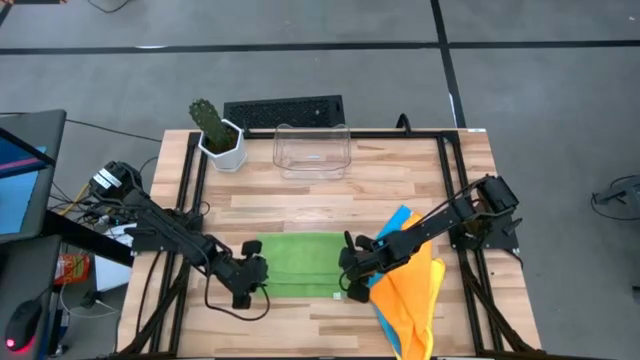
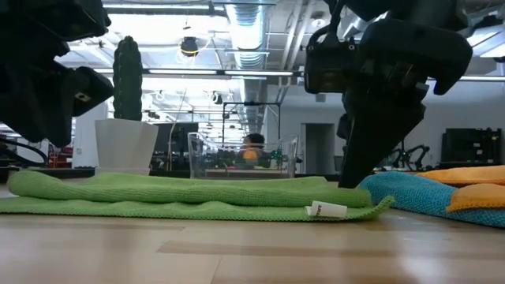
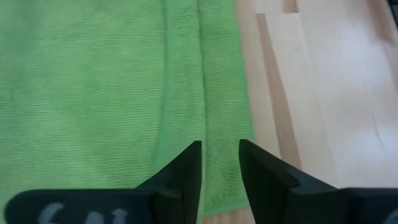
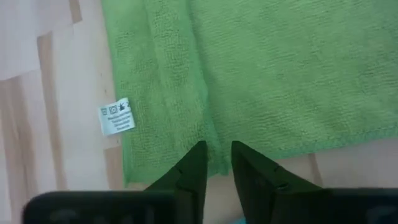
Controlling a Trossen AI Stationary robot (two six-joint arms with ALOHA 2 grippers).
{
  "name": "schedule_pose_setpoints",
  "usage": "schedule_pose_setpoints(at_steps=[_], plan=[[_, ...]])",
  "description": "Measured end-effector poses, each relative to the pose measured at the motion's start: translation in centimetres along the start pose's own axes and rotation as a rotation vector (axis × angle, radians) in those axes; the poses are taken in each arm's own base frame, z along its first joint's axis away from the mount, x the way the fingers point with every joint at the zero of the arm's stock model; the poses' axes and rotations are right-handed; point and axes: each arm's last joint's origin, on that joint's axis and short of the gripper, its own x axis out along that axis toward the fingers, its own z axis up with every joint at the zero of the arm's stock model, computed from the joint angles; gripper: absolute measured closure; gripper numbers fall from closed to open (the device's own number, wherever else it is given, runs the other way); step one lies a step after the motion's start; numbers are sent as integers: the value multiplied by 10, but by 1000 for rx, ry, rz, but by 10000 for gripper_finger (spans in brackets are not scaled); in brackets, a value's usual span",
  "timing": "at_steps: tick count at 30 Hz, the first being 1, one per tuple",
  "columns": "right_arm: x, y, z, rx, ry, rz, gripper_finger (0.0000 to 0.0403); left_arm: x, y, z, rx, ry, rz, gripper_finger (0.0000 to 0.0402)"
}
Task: Fold microfiber towels
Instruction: Fold the green towel
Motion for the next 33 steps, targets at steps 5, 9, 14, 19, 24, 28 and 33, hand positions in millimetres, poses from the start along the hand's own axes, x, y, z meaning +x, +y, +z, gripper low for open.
schedule_pose_setpoints(at_steps=[5,9,14,19,24,28,33], plan=[[-2,4,3,-3,24,77,364,1,4,2,-21,-5,19,354],[-9,13,9,-31,-6,111,385,0,5,7,-40,-19,24,375],[-14,24,13,-75,-30,138,377,-2,5,15,-22,-36,23,386],[-13,33,5,-105,-23,140,360,-3,6,17,-14,-42,33,386],[-9,28,0,-107,-37,53,346,-2,10,18,-42,-70,91,386],[-9,25,2,-101,-46,50,316,-2,13,19,-52,-77,109,386],[-9,28,4,-124,-62,76,275,4,20,10,-67,-70,119,386]])
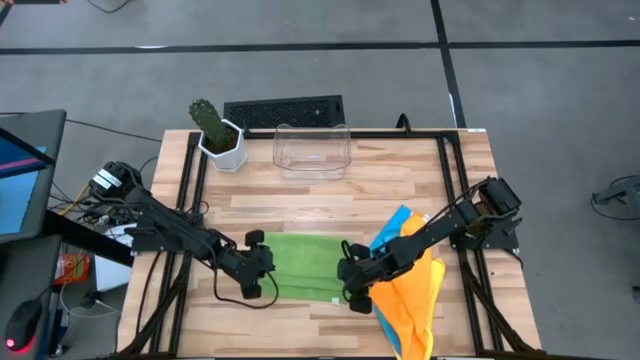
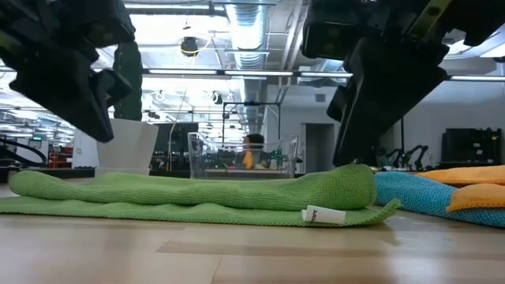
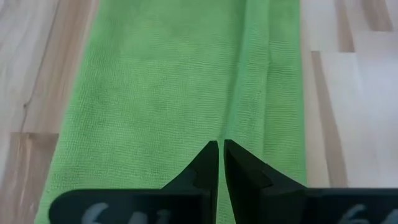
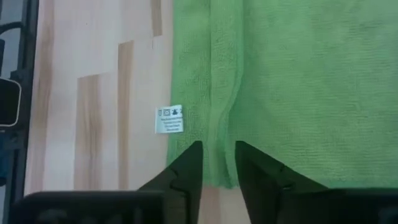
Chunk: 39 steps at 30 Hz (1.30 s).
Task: Fold microfiber towels
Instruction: Fold the green towel
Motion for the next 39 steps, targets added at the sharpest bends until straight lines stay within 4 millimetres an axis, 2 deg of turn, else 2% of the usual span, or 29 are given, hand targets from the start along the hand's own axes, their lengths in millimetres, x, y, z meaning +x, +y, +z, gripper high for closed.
schedule_pose_setpoints(at_steps=[8,14,21,29,33,39], plan=[[0,5,-3,3,7,12,247,7,6,-18,-66,79,-80,386],[0,4,-3,13,12,4,249,7,4,-19,-92,102,-128,386],[0,-1,0,29,5,-5,262,5,-3,-18,-101,187,-346,386],[1,-9,5,50,-9,-17,265,1,-13,-10,-111,187,-579,386],[1,-8,8,51,-59,-25,264,-3,-15,-3,-149,176,-592,386],[1,-10,16,64,-130,-41,268,-12,-8,12,-133,50,-520,386]])
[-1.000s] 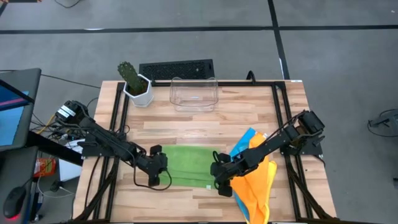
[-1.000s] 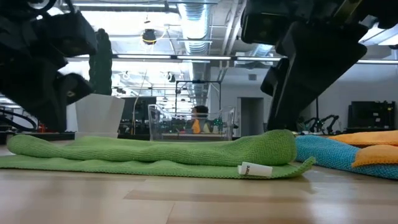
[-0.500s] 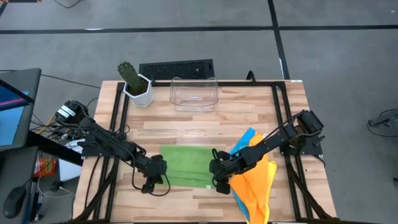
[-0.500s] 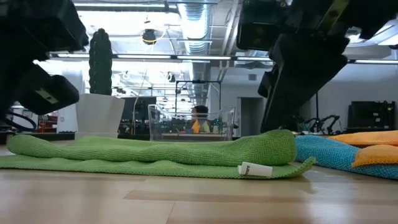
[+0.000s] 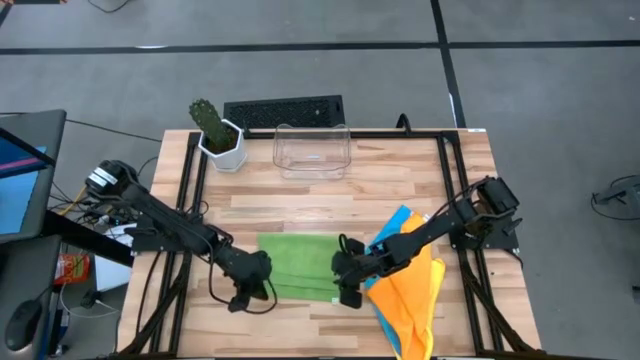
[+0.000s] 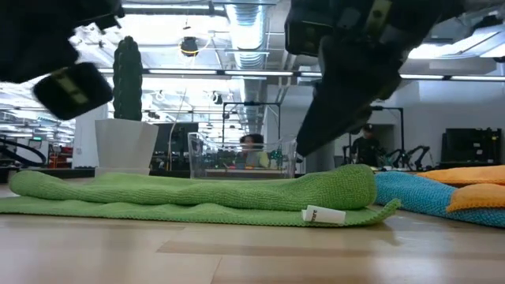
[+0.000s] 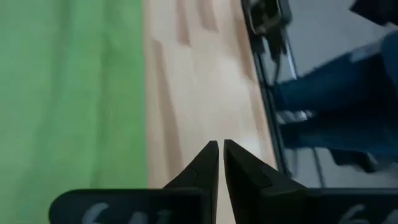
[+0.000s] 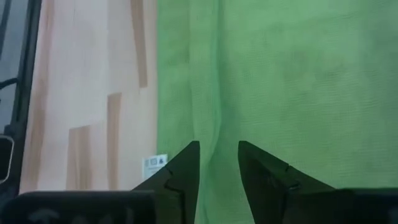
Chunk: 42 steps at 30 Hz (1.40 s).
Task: Fold microfiber towels
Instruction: Fold the green towel
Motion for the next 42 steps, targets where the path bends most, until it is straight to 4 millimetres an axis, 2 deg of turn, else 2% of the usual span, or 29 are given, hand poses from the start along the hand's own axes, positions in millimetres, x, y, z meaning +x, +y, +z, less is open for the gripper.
schedule_pose_setpoints(at_steps=[7,14,21,32,42], plan=[[10,0,-2,11,-6,7,269,-8,23,10,51,-145,286,386],[13,0,-4,45,-2,4,271,-11,40,17,75,-156,340,386],[25,1,-9,66,14,20,271,-16,54,24,98,-167,379,386],[27,4,-9,78,42,72,283,-14,72,6,59,-139,368,386],[21,28,-6,-2,34,157,285,-12,80,-8,25,-118,381,386]])
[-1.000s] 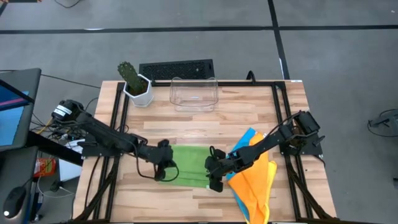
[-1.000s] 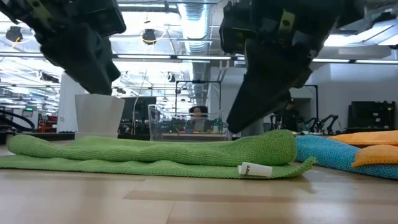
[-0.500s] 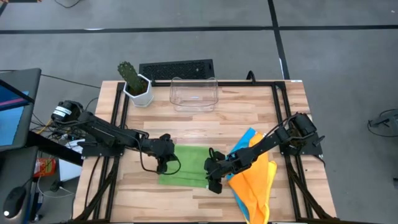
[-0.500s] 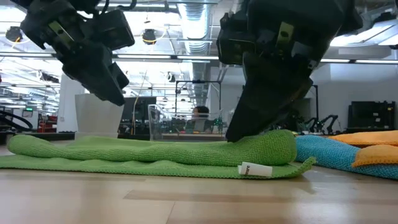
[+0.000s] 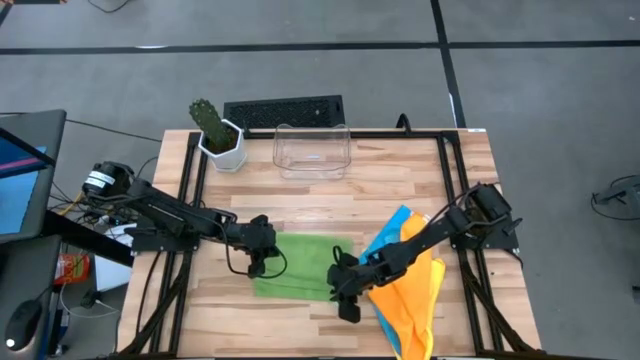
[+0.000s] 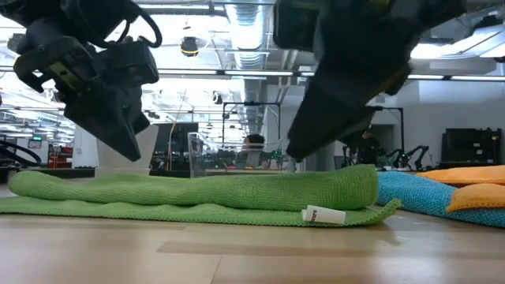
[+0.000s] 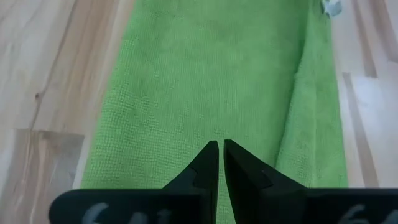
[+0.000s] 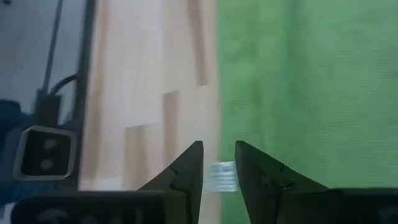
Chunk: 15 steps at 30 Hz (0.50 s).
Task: Fold microfiber towels
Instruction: Fold the green towel
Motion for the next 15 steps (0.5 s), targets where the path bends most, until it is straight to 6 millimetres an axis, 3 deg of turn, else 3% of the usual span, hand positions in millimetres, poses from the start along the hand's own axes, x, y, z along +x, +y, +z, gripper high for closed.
schedule_pose_setpoints(at_steps=[7,15], plan=[[0,7,-5,-5,-18,-41,285,1,2,-4,-9,-13,3,386],[-3,-23,14,72,-129,-209,285,1,2,-4,-1,-13,6,386]])
